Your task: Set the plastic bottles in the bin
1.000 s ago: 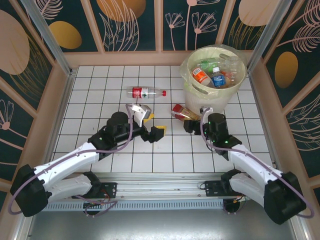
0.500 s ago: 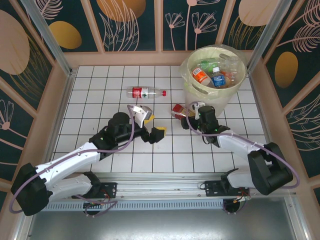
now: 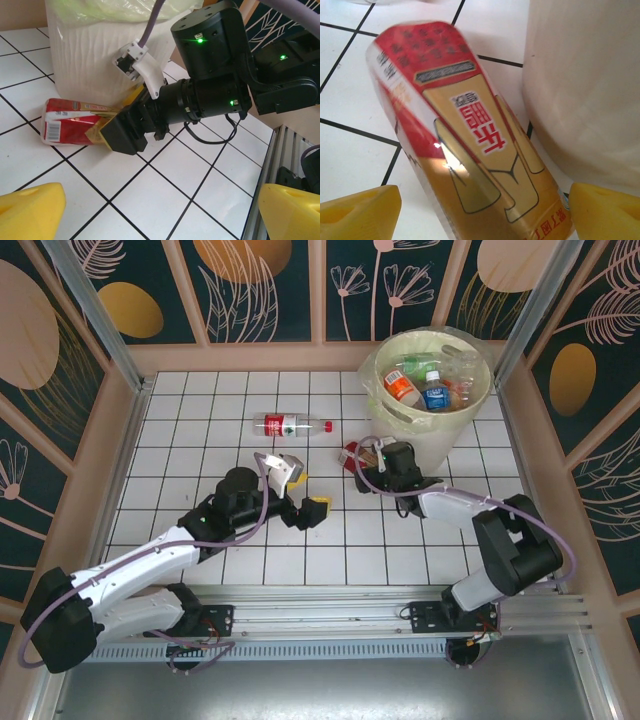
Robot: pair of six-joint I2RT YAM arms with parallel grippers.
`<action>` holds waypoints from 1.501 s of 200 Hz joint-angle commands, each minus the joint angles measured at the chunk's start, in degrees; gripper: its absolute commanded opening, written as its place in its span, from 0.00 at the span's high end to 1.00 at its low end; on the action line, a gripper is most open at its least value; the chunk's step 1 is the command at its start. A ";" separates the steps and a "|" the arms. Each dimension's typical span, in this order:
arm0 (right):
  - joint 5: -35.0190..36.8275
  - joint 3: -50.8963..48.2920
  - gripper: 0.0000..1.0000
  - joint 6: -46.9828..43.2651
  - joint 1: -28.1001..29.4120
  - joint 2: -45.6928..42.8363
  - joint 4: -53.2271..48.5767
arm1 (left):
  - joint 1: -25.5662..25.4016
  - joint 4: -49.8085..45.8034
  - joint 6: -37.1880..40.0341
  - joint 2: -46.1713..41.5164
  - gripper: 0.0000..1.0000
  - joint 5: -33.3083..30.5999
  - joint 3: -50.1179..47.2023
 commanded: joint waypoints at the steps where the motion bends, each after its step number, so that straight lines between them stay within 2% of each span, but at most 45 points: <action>1: 0.46 2.36 0.14 -1.04 2.20 1.21 -2.54 | -0.43 0.98 0.40 -1.43 0.01 -0.45 -0.45; 40: 0.69 2.77 0.17 -0.39 5.47 0.37 -3.09 | -0.43 1.05 0.53 -1.66 0.01 -0.69 -0.78; 72: 1.32 5.05 0.18 0.41 5.86 0.32 -3.51 | -0.40 0.96 0.58 -1.61 0.01 -0.59 -0.65; 120: 6.67 15.20 0.16 5.29 5.87 7.54 -9.73 | -0.43 1.18 0.32 -1.97 0.01 -0.76 -1.05; 167: 3.89 21.04 0.16 5.99 7.23 13.97 -11.73 | -0.43 0.86 0.49 -3.07 0.01 -1.29 -1.65; 225: 2.78 22.66 0.18 6.05 8.18 17.30 -13.64 | -0.43 1.55 0.40 -3.57 0.01 -1.55 -2.53; 300: 6.77 24.97 0.20 3.57 8.93 20.09 -17.35 | -0.43 2.41 0.08 -4.03 0.01 -1.05 -2.75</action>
